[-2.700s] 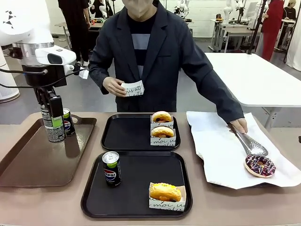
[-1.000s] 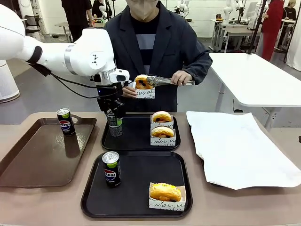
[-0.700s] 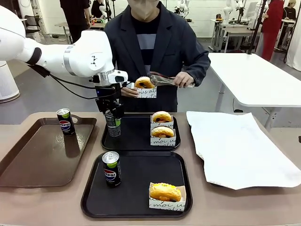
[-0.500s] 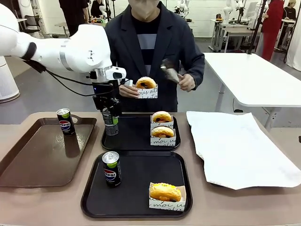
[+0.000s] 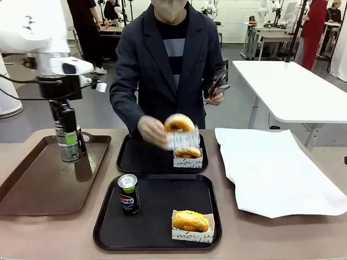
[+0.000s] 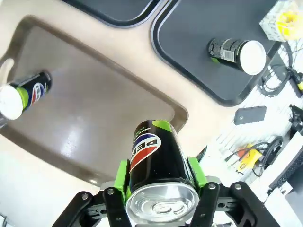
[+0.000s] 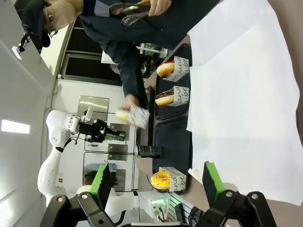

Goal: Set up donuts and drinks on trays.
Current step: Pick up one Pepsi coke from the Handle tray and place it on the Flat Tray without a Pepsi coke.

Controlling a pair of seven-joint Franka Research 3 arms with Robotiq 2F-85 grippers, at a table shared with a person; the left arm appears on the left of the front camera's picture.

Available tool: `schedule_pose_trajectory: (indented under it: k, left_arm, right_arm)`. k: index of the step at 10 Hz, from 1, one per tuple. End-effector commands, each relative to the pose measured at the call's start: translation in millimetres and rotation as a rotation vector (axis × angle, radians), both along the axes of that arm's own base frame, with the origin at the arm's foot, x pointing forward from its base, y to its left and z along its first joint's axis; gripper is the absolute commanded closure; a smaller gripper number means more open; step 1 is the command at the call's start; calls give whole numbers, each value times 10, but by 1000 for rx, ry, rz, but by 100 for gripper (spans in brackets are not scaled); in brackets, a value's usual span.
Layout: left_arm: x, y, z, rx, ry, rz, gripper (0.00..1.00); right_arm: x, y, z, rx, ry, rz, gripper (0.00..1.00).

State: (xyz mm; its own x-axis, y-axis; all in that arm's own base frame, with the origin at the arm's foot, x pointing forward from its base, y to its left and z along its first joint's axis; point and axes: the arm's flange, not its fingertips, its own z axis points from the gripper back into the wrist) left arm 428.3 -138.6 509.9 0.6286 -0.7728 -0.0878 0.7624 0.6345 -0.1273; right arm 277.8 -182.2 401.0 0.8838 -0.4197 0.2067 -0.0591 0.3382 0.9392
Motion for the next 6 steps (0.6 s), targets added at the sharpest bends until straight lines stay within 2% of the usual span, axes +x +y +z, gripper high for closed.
schedule_pose_trajectory:
  k: [1,6]
  left_arm:
    - [82,-177,-33,5,11,-29,41]
    - [82,-177,-33,5,11,-29,41]
  right_arm:
    - [7,-1,1,7,-10,3,0]
    - [7,-1,1,7,-10,3,0]
